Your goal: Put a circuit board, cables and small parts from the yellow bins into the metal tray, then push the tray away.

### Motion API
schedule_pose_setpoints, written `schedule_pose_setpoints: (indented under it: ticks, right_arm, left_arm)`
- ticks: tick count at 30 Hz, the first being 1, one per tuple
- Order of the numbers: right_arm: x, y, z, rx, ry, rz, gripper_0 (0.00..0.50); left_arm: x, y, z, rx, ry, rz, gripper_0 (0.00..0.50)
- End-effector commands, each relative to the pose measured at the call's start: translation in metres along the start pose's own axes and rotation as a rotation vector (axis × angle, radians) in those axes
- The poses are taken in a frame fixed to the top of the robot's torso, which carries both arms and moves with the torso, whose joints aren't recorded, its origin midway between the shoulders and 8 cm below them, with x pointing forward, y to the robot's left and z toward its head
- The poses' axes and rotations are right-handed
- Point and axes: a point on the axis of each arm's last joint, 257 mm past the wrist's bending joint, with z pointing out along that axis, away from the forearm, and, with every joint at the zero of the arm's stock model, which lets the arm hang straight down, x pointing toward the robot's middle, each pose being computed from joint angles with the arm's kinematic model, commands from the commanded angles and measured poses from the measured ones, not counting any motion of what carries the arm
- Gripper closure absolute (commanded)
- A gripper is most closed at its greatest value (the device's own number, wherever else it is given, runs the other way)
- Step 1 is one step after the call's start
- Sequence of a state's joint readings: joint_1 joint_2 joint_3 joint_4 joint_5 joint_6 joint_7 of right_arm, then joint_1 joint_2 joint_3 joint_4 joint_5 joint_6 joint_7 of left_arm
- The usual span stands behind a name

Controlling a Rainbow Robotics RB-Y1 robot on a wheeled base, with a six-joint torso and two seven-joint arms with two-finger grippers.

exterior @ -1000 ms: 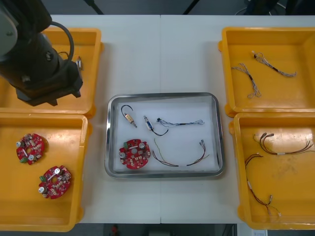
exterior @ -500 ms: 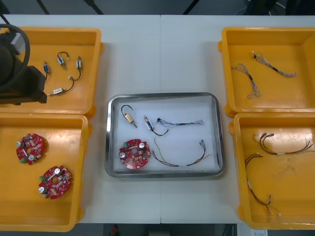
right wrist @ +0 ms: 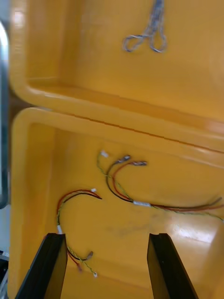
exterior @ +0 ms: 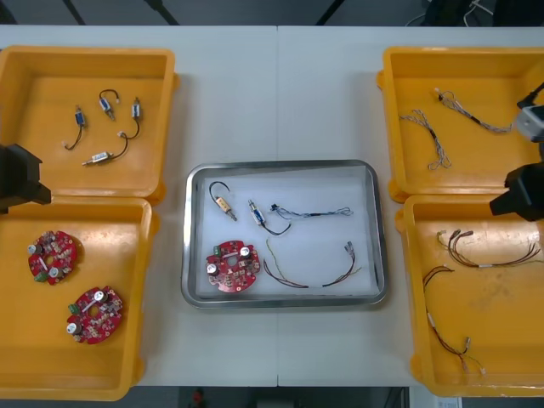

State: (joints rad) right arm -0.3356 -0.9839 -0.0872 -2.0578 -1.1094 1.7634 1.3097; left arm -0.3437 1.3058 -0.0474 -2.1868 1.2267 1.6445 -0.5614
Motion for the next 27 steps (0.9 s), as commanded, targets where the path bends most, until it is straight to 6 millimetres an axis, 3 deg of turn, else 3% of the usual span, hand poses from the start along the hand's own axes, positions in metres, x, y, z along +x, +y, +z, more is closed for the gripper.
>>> schedule_pose_setpoints:
  ticks: [1,16,27]
  right_arm:
    - [-0.016,0.038,-0.005,-0.009,-0.023,-0.211,0.0]
    - [-0.024,0.132,0.018,-0.089,0.024,-0.587,0.0]
    - [-0.022,0.197,0.041,-0.133,0.04,-0.971,0.0]
  left_arm:
    - [-0.012,0.022,-0.007,-0.06,-0.06,0.044,0.0]
    - [-0.017,0.048,0.007,-0.082,-0.048,0.183,0.0]
    - [-0.016,0.048,0.017,-0.048,-0.048,0.189,0.0]
